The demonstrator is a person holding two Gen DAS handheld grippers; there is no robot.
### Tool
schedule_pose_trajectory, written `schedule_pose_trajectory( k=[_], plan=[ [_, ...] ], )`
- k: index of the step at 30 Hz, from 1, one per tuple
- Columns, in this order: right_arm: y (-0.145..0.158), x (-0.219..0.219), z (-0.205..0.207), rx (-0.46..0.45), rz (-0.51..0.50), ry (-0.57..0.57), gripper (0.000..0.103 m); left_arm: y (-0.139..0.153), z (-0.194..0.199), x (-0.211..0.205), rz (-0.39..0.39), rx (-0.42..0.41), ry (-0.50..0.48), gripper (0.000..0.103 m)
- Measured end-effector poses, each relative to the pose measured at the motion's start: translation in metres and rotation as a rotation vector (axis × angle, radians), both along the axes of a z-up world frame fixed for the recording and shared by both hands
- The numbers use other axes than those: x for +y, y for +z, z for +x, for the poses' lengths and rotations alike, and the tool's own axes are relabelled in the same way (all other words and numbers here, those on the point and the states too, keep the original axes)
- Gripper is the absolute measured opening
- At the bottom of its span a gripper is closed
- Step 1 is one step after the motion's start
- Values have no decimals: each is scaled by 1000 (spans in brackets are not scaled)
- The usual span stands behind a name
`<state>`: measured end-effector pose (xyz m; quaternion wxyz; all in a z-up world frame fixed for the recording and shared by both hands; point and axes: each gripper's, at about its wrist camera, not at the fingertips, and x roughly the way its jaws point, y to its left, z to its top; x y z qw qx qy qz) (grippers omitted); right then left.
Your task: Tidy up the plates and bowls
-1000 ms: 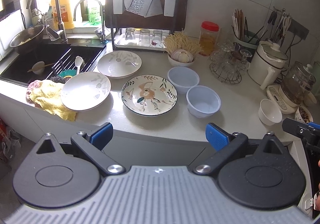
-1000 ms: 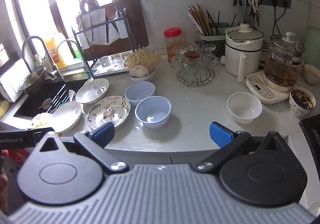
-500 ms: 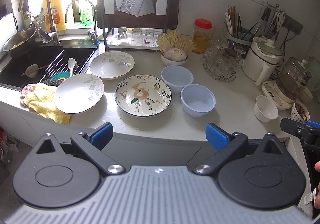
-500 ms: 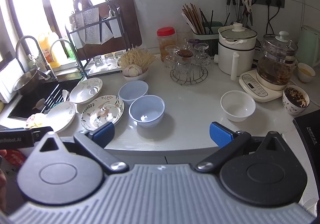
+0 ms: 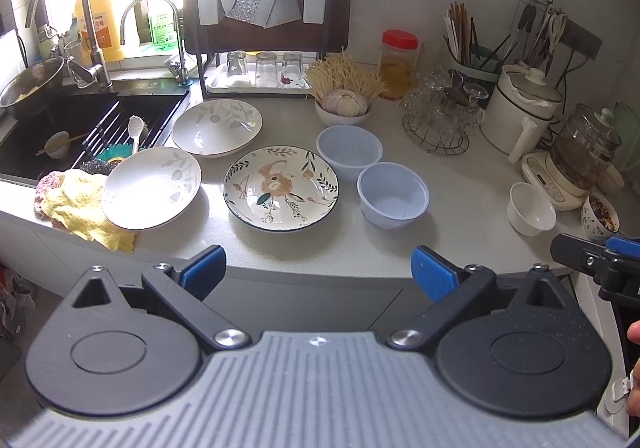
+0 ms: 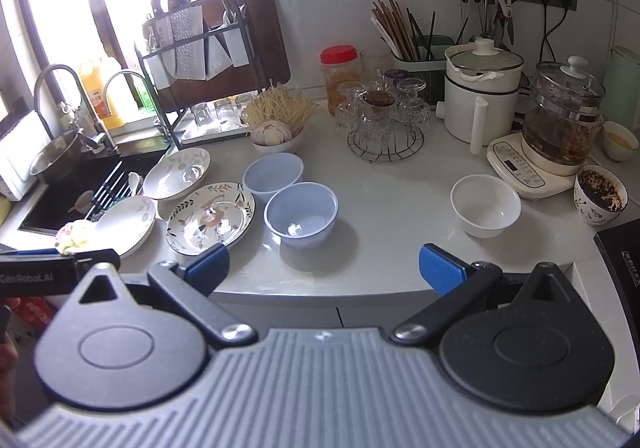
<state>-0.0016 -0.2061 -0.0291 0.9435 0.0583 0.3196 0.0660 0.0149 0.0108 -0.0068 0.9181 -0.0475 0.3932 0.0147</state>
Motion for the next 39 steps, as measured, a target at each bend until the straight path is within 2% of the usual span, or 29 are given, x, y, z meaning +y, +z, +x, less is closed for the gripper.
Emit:
schedule_pose_trajectory(
  k=[19,26,39],
  plan=[
    [0,23,12,-1,-26,-6,103,-6,12,26,-20,0,3,101],
    [-2,45,19,-4,-20,-8,103,-8,19,56,-26,-7,15,101],
    [-3,108,33,-5,7,-44,103,-10,28,138,-20,-13,40,101]
  ],
)
